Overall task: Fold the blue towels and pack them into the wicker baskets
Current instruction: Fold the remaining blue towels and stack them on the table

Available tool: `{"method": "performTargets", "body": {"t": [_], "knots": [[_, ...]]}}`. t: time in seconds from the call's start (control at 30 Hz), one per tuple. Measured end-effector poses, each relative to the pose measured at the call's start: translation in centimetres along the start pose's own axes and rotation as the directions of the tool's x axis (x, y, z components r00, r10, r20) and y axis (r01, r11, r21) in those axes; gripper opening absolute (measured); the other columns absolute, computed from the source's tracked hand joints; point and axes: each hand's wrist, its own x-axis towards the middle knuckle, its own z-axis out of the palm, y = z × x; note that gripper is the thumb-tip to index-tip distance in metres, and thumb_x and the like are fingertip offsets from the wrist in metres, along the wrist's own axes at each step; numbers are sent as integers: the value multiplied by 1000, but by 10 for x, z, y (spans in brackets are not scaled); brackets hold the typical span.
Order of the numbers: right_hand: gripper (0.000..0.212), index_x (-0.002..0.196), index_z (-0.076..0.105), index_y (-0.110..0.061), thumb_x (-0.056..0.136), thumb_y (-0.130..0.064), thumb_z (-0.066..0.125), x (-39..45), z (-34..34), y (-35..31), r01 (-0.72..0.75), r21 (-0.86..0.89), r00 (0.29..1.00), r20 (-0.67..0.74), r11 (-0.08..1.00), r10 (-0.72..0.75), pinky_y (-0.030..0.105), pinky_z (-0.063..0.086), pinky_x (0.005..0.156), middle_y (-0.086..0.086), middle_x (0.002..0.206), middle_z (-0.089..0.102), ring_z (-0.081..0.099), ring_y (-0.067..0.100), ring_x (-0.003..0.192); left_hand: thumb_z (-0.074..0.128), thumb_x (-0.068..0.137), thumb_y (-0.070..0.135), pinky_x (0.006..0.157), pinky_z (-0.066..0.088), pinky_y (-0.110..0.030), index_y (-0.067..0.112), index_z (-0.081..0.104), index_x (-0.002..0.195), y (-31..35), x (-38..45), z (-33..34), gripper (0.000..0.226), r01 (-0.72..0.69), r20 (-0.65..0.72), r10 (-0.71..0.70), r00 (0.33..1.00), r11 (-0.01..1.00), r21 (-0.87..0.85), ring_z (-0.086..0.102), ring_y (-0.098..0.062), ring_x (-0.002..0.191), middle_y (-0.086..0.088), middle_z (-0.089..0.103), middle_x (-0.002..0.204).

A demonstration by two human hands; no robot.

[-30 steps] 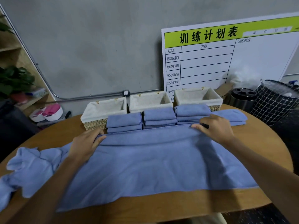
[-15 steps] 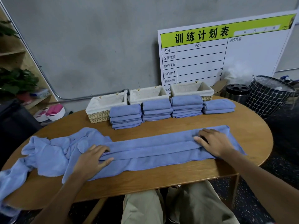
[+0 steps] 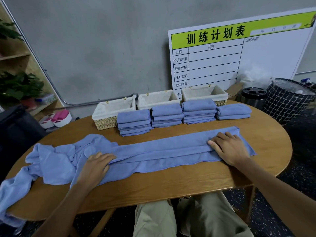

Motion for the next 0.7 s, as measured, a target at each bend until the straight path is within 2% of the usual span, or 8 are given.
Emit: {"method": "performTargets", "body": {"t": [0.1, 0.23, 0.37, 0.47, 0.53, 0.6, 0.7], "knots": [[52, 91, 73, -25, 97, -53, 29, -7, -6, -5, -14, -36, 1000, -16, 999, 13, 36, 40, 60, -3, 86, 63, 58, 25, 77, 56, 73, 2, 79, 44, -34, 18, 72, 110, 3, -7, 2, 43, 74, -1, -75, 997, 993, -97, 53, -13, 96, 2, 74, 104], [52, 89, 72, -25, 98, -54, 29, -13, -9, -7, -46, -32, 999, -9, 998, 46, 35, 42, 59, -3, 86, 62, 59, 24, 78, 38, 84, 15, 84, 51, -45, 15, 73, 113, 1, -12, 7, 45, 157, 9, -158, 987, 963, -219, 56, -14, 105, -3, 73, 112], [53, 89, 71, -26, 97, -56, 28, -14, -8, -8, -68, -41, 997, 18, 997, 69, 36, 45, 57, -4, 87, 62, 60, 23, 78, 40, 83, 16, 88, 54, -52, 19, 71, 117, -4, -17, 12, 46, 171, 28, -170, 985, 956, -237, 60, -18, 109, 4, 69, 119], [53, 89, 70, -27, 96, -59, 28, -15, -10, -9, -82, -19, 996, 18, 996, 82, 35, 46, 57, -4, 87, 62, 61, 22, 78, 43, 82, 14, 90, 53, -54, 20, 71, 119, -6, -17, 11, 47, 174, 32, -171, 985, 958, -227, 61, -20, 112, 14, 63, 123], [56, 86, 70, -27, 96, -60, 26, -16, -13, -10, -91, -14, 996, 4, 996, 91, 33, 45, 54, -5, 85, 62, 61, 21, 76, 45, 80, 11, 91, 52, -53, 22, 71, 120, -3, -15, 6, 48, 165, 53, -157, 986, 957, -237, 62, -20, 113, 13, 64, 125], [58, 83, 70, -27, 95, -62, 25, -17, -16, -11, -116, -6, 993, -5, 993, 116, 30, 44, 50, -6, 82, 61, 62, 21, 75, 56, 74, 0, 91, 53, -48, 22, 71, 120, -2, -12, 1, 53, 174, 103, -155, 983, 962, -209, 64, -19, 113, 9, 67, 125], [58, 82, 69, -25, 95, -62, 26, -19, -20, -11, -165, 4, 986, -20, 986, 165, 26, 38, 43, -6, 80, 60, 63, 22, 77, 66, 59, -20, 87, 55, -47, 27, 67, 125, -6, -11, -4, 81, 184, 184, -148, 972, 963, -197, 63, -18, 116, 12, 64, 130]]}}
